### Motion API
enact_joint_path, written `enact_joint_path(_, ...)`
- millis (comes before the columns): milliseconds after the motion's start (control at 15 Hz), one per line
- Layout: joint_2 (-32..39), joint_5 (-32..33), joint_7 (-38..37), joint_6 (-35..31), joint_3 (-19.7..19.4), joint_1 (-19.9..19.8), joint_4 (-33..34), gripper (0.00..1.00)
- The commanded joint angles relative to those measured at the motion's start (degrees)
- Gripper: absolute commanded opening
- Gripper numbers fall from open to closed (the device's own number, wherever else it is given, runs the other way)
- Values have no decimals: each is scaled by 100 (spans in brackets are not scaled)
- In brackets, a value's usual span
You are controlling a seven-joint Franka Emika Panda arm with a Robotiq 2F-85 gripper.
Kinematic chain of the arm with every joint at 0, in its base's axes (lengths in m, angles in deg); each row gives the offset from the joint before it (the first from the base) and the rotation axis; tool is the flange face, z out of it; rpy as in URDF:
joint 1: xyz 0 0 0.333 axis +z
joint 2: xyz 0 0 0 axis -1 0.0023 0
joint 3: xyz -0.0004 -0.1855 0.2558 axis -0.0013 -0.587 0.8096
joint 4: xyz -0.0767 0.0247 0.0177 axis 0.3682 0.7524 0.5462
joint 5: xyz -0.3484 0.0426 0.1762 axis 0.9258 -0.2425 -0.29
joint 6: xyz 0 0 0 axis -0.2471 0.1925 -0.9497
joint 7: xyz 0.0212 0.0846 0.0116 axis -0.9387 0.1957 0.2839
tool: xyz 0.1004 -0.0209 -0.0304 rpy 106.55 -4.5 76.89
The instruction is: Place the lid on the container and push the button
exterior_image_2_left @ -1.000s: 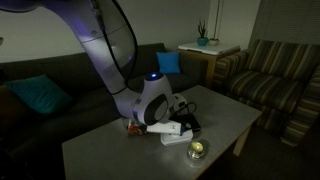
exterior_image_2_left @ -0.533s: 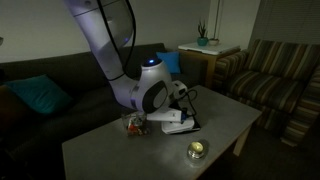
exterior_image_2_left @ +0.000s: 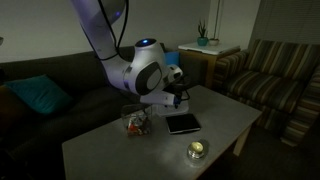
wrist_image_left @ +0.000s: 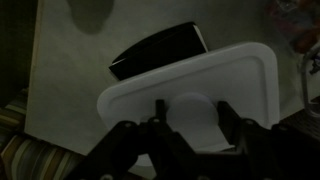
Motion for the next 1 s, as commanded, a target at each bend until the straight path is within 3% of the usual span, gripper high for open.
enact_joint_path(0, -450, 8, -93, 744, 281, -169, -357, 29)
enact_joint_path(333, -669, -56, 398, 1781, 1080, -638, -628, 29)
enact_joint_path(800, -1204, -278, 621, 1959, 1725, -1057, -1297, 29)
enact_joint_path(933, -1235, -378, 854, 2131, 2078, -1324, -1500, 29)
